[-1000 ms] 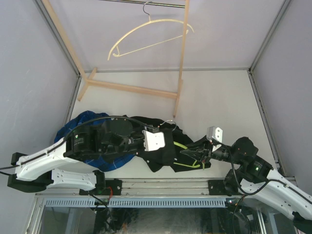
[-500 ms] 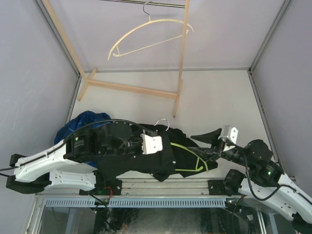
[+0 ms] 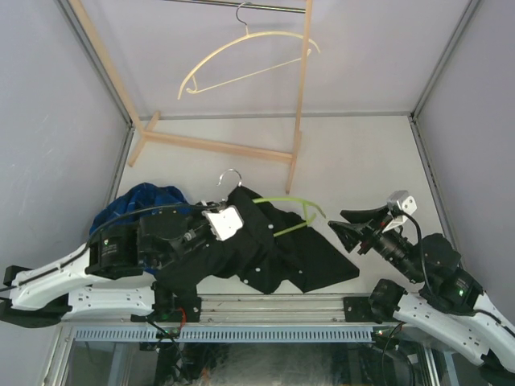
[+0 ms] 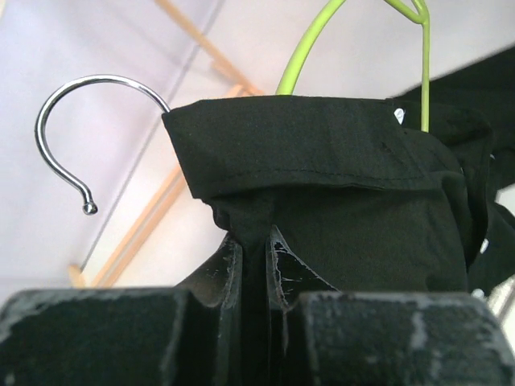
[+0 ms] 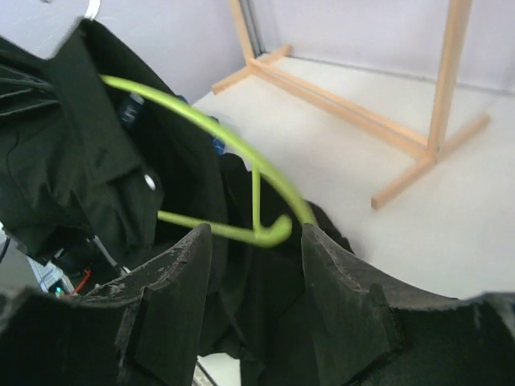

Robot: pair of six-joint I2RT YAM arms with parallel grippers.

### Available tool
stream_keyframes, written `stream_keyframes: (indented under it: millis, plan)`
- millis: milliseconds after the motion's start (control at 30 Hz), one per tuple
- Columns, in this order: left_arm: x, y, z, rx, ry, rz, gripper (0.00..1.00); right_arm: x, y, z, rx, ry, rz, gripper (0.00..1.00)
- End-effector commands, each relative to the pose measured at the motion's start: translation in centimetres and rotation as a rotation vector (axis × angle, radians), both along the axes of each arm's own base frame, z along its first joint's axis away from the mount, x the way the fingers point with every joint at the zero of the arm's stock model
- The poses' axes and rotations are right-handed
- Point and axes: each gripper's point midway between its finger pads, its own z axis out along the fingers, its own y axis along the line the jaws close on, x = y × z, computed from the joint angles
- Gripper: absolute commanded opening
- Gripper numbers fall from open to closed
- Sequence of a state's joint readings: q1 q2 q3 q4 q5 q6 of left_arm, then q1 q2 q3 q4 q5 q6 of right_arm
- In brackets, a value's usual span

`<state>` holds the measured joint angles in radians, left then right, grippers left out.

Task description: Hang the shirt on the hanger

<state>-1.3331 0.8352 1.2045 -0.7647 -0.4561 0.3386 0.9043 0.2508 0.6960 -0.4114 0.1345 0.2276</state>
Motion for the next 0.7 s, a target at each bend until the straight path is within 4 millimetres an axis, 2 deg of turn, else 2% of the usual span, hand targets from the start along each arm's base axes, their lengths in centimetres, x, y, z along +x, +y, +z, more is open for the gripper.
stream_keyframes:
  millis: [0,167,267,500,600,667]
  plan:
    - [2.8,2.6,5.4,-0.207,-0.17,0.194,0.0,1.3,-1.4,-1.5,0.099,0.206,-0.161,0.48]
    - [3.1,4.4,7.7,-0.294,-0.216,0.247,0.0,2.0,-0.7,-2.9,0.185,0.307,-0.198,0.49]
    - [3.0,4.7,8.2,-0.317,-0.221,0.252,0.0,2.1,1.1,-2.2,0.288,0.321,-0.144,0.51]
    - [3.3,4.8,9.0,-0.336,-0.255,0.265,0.0,2.4,6.4,0.9,0.458,0.34,0.045,0.54]
    - [3.5,4.5,9.4,-0.34,-0.271,0.265,0.0,2.7,7.8,1.8,0.51,0.358,0.084,0.54]
    - [3.5,4.2,9.3,-0.335,-0.276,0.261,0.0,3.1,8.6,1.7,0.521,0.378,0.09,0.55]
